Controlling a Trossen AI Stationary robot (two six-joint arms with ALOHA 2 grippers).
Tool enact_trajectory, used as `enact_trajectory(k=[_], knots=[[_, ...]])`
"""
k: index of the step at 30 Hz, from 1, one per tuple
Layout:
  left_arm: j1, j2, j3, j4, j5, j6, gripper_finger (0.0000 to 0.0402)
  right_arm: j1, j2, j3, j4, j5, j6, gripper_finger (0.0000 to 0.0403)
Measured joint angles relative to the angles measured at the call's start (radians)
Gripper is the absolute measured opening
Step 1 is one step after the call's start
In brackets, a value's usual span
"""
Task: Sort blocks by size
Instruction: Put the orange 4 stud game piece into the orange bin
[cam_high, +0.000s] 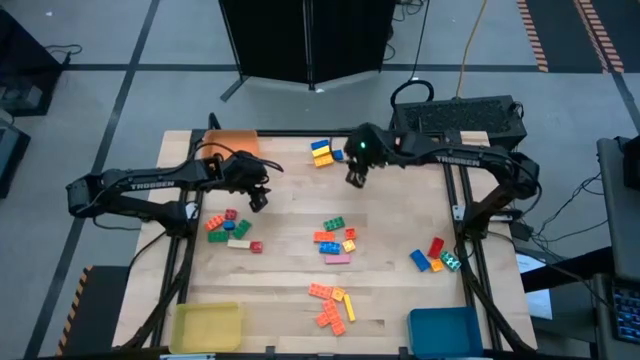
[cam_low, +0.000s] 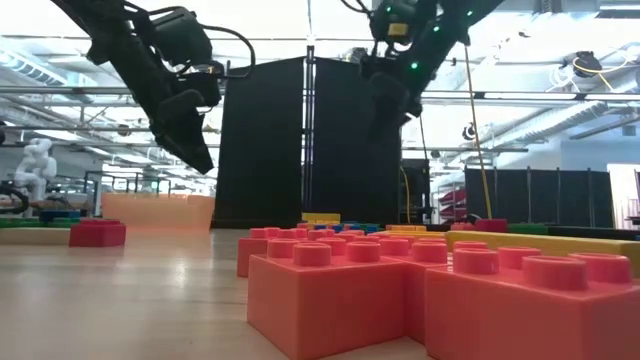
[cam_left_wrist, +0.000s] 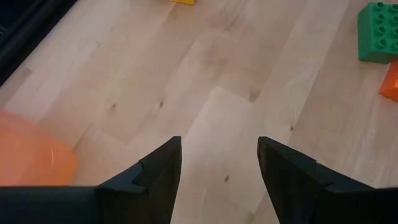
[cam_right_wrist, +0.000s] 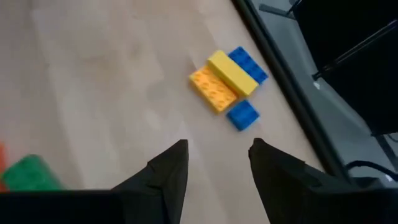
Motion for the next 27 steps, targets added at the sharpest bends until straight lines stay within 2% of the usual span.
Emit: enact_trajectory(k=[5,10,15,19,27], knots=[[-0.011,0.0,0.0,-0.002,0.0,0.018,0.0212,-0.062,0.119,0.075,0.013,-0.003,-0.133,0.0167],[-0.012,0.0,0.0,0.015,-0.02,0.034,0.0212,-0.091,0.246,0.229,-0.003,-0.007,-0.224,0.0167],[-0.015,0.0,0.0,-0.002,-0.033,0.031,0.0212,-0.118,0.349,0.378,-0.037,-0.083,-0.291,0.0167],[-0.024,0.0,-0.001,-0.036,-0.075,0.026,0.0212,-0.138,0.409,0.451,-0.142,-0.13,-0.308,0.0167],[-0.056,0.0,-0.03,-0.022,-0.109,0.026,0.0212,-0.215,0.408,0.491,-0.489,-0.117,-0.257,0.0167]])
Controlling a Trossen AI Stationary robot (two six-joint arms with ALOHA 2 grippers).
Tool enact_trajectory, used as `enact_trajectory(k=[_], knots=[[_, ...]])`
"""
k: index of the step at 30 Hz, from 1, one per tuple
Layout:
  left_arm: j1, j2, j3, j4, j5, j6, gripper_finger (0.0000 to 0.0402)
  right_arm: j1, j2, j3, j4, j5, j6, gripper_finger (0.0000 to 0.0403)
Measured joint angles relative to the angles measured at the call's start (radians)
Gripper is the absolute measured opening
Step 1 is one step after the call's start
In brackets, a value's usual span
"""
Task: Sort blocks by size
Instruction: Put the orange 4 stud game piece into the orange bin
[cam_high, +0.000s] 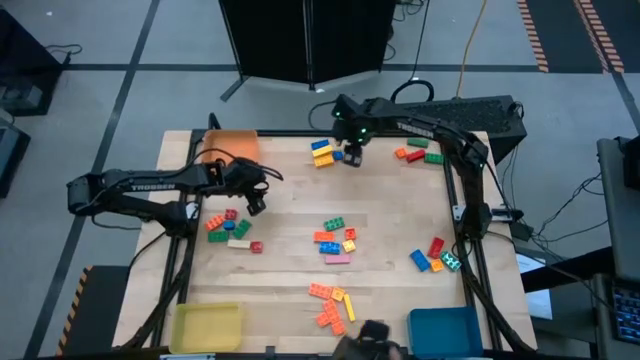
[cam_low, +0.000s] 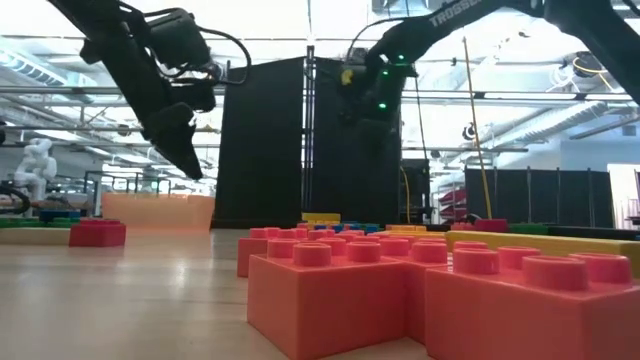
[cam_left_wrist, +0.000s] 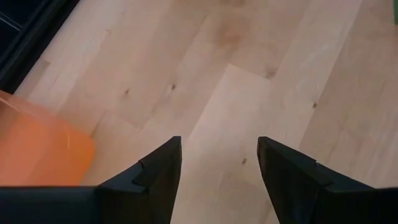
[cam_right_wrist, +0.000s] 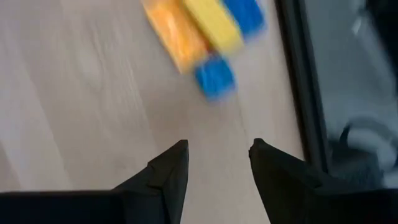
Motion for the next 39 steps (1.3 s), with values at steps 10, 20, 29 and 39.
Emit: enact_trajectory(k=[10,20,29,39], knots=[[0.0,0.0,-0.034,0.039,-0.023,0.001,0.0212,-0.247,-0.004,0.0,-0.147,0.042,0.284,0.0167],[0.0,0.0,-0.036,0.028,-0.023,0.002,0.0212,-0.346,-0.004,0.0,-0.388,0.07,0.398,0.0167],[0.0,0.0,-0.036,0.029,-0.023,0.007,0.0212,-0.312,-0.004,-0.001,-0.448,0.208,-0.107,0.0167],[-0.039,0.0,-0.036,-0.005,-0.031,-0.026,0.0212,-0.293,-0.002,-0.101,-0.461,0.23,-0.357,0.0167]])
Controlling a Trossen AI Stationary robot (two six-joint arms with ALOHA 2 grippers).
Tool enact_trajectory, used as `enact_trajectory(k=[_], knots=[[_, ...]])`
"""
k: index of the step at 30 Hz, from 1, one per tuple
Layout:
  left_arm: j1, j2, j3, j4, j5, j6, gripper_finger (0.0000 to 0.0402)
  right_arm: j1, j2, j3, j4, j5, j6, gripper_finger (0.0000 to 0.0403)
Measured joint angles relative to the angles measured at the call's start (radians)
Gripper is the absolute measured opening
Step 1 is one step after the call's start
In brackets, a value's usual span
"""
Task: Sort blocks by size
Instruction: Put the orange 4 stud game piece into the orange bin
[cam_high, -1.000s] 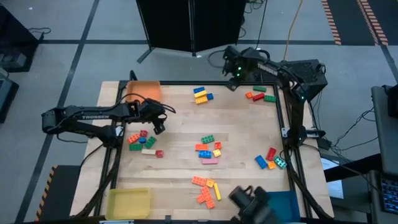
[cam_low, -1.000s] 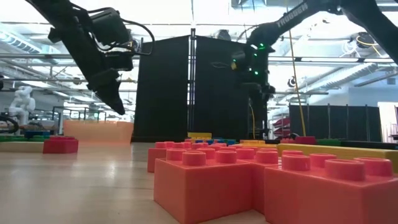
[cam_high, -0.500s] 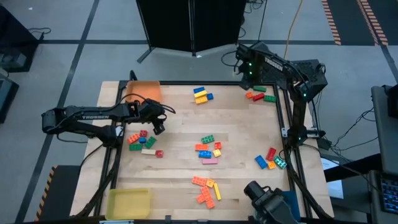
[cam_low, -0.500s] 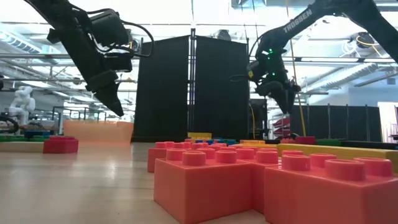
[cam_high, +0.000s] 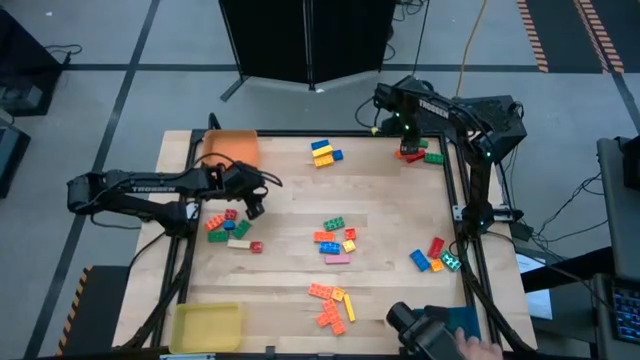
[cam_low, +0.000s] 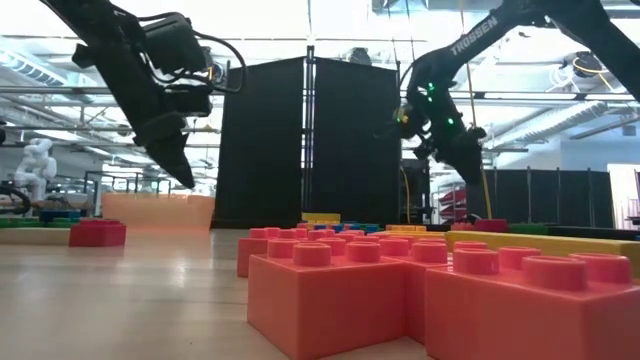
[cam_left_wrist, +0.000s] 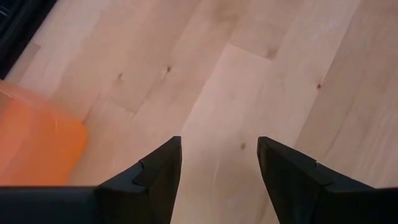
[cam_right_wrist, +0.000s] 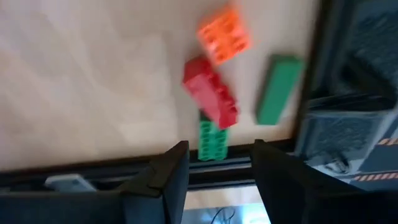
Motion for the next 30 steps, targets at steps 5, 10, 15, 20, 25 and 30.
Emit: enact_trajectory(k=[5,10,15,20,25,30], knots=[[-0.019,0.0,0.0,0.01,-0.015,0.001,0.0212,0.0,0.0,-0.117,0.034,0.114,-0.016,0.0167],[-0.018,0.0,0.0,0.03,-0.021,0.007,0.0212,-0.001,0.001,-0.153,0.121,0.151,-0.091,0.0167],[-0.018,0.0,0.0,0.029,-0.023,0.002,0.0212,0.0,0.001,-0.153,0.15,0.102,-0.171,0.0166],[-0.018,0.0,0.0,0.03,-0.024,-0.001,0.0212,0.017,0.001,-0.153,0.134,0.043,-0.076,0.0166],[-0.017,0.0,0.0,0.041,-0.042,0.001,0.0212,0.044,0.001,-0.153,0.089,-0.018,0.175,0.0166],[-0.018,0.0,0.0,0.072,-0.058,0.009,0.0212,0.076,0.001,-0.153,0.082,-0.042,0.471,0.0166]])
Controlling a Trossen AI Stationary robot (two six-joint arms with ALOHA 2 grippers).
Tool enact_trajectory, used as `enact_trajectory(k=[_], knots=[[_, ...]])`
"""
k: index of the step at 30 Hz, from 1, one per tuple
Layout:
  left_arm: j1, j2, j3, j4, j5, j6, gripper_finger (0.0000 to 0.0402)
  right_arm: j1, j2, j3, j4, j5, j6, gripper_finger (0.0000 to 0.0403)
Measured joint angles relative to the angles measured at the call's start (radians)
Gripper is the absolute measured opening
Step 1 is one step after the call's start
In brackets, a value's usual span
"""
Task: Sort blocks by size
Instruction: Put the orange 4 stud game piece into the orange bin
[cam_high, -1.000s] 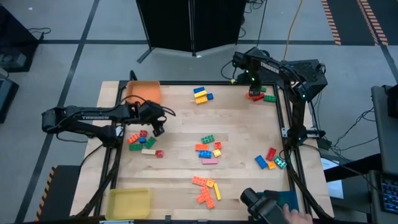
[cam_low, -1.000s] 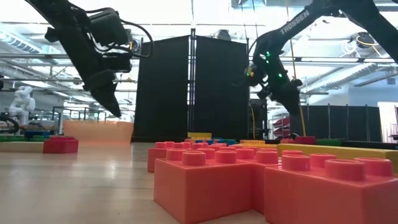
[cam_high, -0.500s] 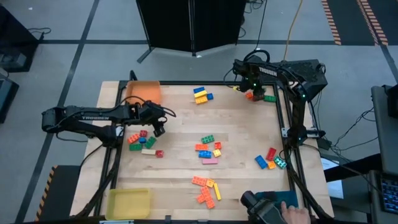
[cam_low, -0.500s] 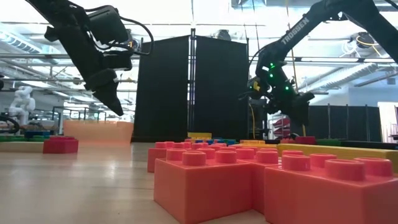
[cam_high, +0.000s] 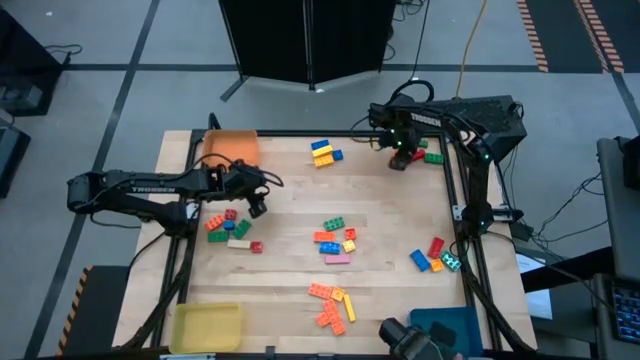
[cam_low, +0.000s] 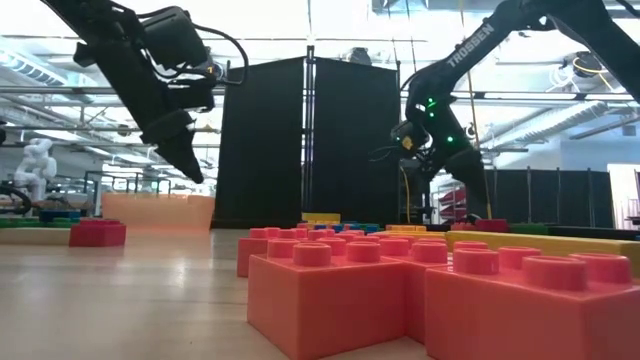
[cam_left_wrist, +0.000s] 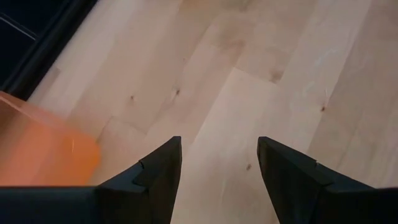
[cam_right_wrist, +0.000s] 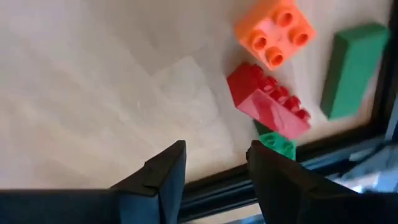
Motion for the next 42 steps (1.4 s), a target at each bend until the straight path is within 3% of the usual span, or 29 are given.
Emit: enact_trajectory(k=[5,11,14,16,20,23,27,36,42], knots=[[0.0,0.0,0.0,0.029,0.0,0.017,0.0212,-0.012,0.0,0.0,0.009,0.006,0.377,0.0166],[0.0,0.0,0.0,0.036,-0.001,0.018,0.0212,-0.046,0.0,0.0,-0.009,-0.024,0.439,0.0167],[0.0,0.0,0.0,0.036,0.0,0.018,0.0212,-0.066,0.0,0.0,-0.012,0.013,0.226,0.0167],[0.0,0.0,0.0,0.036,0.0,0.018,0.0212,-0.072,0.0,0.0,-0.015,0.096,-0.004,0.0167],[0.0,0.0,0.0,0.036,0.0,0.018,0.0212,-0.07,0.0,0.0,-0.002,0.271,-0.313,0.0167],[0.0,0.0,0.0,0.031,0.0,0.017,0.0212,-0.07,0.0,0.0,0.02,0.277,-0.553,0.0167],[0.0,0.0,0.0,0.015,0.0,-0.003,0.0212,-0.066,0.0,0.0,0.027,0.274,-0.754,0.0162],[0.0,0.0,0.001,0.011,0.0,-0.007,0.0212,-0.023,0.0,0.0,0.075,0.172,-0.872,0.0124],[0.0,0.0,0.001,0.016,0.0,-0.007,0.0212,0.024,0.0,0.0,0.131,0.084,-0.628,0.0124]])
